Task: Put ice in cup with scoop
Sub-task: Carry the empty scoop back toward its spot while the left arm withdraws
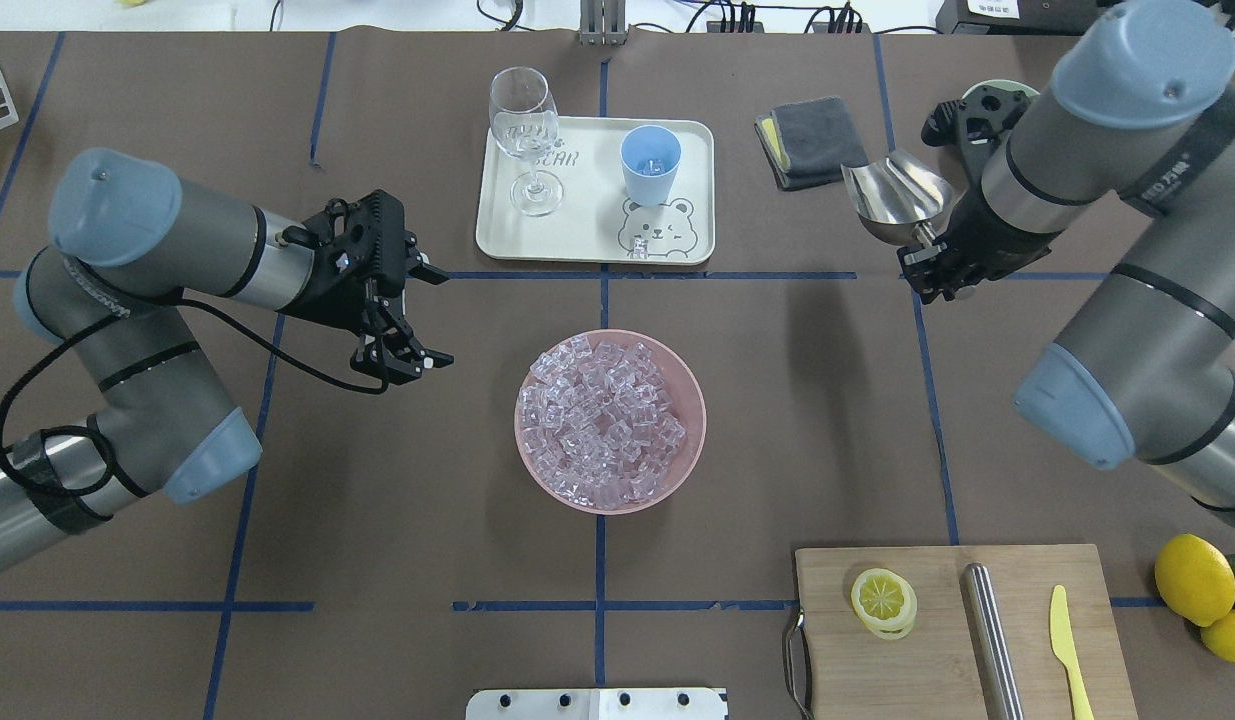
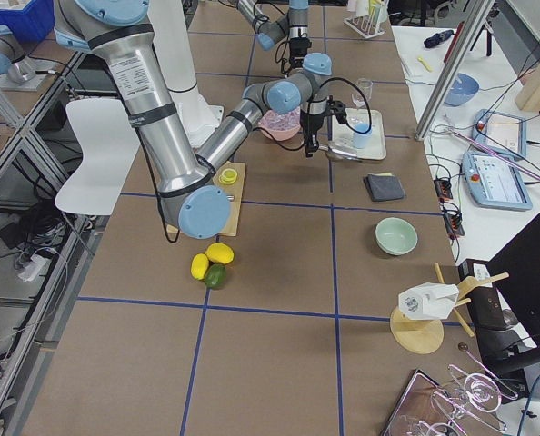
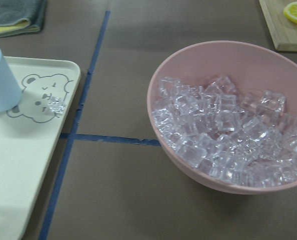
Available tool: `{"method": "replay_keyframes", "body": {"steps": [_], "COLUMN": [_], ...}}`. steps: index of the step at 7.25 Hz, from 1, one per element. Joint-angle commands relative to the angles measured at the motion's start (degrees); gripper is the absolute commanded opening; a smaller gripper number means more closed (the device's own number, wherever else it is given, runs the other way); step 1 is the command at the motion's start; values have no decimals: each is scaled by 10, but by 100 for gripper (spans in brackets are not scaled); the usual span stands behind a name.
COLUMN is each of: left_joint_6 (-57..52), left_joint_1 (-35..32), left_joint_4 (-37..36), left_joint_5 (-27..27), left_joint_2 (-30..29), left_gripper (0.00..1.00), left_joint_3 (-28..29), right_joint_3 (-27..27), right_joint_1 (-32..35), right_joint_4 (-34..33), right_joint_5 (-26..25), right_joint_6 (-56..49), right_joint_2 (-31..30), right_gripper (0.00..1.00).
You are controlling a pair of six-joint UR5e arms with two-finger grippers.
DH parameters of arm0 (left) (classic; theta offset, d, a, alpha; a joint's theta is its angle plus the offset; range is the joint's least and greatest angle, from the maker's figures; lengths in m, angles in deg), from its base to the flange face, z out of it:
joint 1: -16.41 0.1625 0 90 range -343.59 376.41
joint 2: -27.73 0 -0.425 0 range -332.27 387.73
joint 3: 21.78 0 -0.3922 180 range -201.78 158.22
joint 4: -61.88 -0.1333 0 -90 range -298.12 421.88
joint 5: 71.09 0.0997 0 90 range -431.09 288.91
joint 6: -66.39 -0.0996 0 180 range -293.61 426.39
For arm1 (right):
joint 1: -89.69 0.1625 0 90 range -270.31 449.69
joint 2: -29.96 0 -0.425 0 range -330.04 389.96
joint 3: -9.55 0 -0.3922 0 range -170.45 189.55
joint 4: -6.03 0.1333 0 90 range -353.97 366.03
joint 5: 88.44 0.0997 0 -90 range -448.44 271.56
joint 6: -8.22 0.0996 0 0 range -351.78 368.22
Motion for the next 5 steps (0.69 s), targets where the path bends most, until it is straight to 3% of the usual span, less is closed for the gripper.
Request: {"method": "replay_keyframes", "body": {"steps": [1, 3, 4, 5], "left_joint_6": [-5, -3, -3, -2], "left_joint_1": [-61, -113, -129, -138], "left_joint_4": [-4, -12, -69, -186], "left_joint_5": [-7, -71, -71, -68], "left_joint_2": [14, 65, 74, 68], "left_gripper": [100, 100, 100, 100], "left_joint_3": [6, 5, 5, -9], "right_joint_3": [13, 12, 13, 12], "right_joint_1": [-2, -1, -1, -2], "right_joint_4": [90, 175, 203, 239], "right_joint_5": [-26, -26, -27, -27], "right_joint_6": [42, 42, 44, 45], "right_joint_2": [-91, -159, -182, -209], "right_gripper": [0, 0, 0, 0]}}
